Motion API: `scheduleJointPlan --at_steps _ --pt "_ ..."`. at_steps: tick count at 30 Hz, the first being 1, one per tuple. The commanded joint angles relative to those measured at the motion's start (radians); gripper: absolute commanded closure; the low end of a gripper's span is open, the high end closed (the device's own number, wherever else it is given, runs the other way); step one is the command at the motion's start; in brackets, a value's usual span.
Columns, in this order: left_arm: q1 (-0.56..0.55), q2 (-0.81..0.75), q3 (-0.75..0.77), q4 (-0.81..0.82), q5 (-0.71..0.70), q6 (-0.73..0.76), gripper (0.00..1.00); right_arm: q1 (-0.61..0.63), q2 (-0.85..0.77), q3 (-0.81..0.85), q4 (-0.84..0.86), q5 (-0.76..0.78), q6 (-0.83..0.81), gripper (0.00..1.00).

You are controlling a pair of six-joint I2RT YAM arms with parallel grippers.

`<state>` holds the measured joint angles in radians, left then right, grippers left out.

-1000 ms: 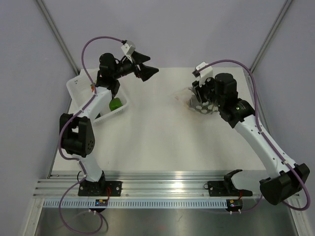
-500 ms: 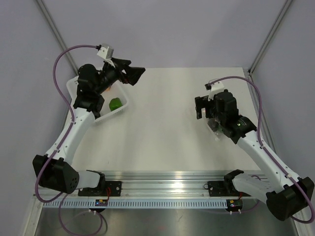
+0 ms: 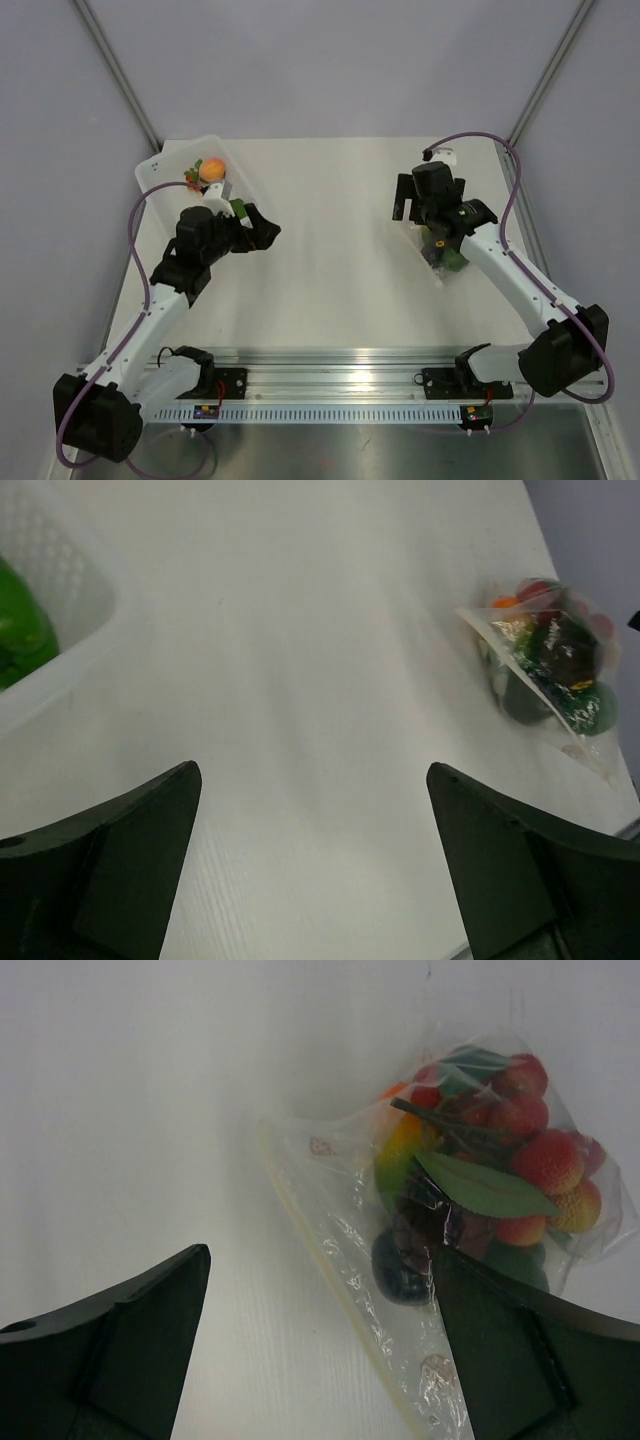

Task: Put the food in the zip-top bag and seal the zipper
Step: Place the zipper food storage bag at the center of the board.

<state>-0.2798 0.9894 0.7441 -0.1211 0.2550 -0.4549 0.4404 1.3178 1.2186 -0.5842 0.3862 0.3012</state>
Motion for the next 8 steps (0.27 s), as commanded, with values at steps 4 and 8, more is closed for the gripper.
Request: scheduleJointPlan --at_steps 4,8 --pt "-0.002 -0.106 -0.051 -0.049 -0.201 0.004 0.01 0.0 -0.012 -0.013 -0.054 0.094 0.088 0.01" --pt "-0.002 -0.113 -0.045 -0.046 -0.204 0.001 0.01 0.0 -0.026 -0.056 -0.057 0.105 0.116 0.0"
